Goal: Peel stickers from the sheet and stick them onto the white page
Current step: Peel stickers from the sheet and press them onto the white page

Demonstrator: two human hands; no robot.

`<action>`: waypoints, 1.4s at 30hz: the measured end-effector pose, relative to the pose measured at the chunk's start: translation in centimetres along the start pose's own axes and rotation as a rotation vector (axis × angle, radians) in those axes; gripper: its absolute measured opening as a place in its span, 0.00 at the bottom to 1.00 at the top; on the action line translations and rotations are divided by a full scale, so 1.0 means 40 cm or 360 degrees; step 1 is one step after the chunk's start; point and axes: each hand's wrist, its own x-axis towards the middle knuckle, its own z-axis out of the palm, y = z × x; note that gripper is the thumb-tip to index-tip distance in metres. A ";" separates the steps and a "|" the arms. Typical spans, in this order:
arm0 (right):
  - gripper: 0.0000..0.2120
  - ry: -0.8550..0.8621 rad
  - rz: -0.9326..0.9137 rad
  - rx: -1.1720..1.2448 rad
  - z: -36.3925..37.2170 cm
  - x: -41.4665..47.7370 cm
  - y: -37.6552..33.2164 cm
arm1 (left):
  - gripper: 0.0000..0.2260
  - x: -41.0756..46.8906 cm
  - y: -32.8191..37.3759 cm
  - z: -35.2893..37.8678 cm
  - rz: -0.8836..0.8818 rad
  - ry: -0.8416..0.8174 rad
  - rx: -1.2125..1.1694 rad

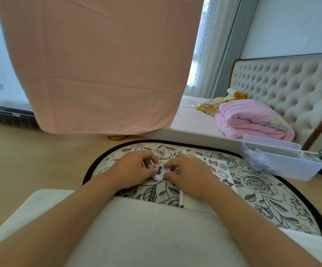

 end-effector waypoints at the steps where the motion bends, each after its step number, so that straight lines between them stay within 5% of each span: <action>1: 0.16 0.0007 0.0003 0.0013 0.001 -0.001 0.000 | 0.06 0.000 0.003 0.000 -0.0041 0.0010 -0.0069; 11: 0.18 0.0007 0.0045 0.0089 0.000 0.000 0.001 | 0.04 -0.004 0.039 -0.019 -0.0193 0.0163 -0.0326; 18: 0.03 0.0268 0.0191 0.1256 -0.035 0.004 -0.021 | 0.01 -0.008 0.080 -0.022 -0.0320 0.0163 -0.0949; 22: 0.06 0.0231 0.0300 0.1452 -0.048 -0.010 -0.021 | 0.03 -0.014 0.091 -0.009 -0.0288 0.0165 -0.0940; 35: 0.04 0.0226 0.0403 0.1346 -0.111 -0.091 0.076 | 0.04 -0.009 0.191 0.068 -0.0125 0.0218 -0.0862; 42: 0.05 0.0485 0.0407 0.1048 -0.132 -0.137 0.175 | 0.01 0.048 0.301 0.118 0.0019 0.0065 -0.0716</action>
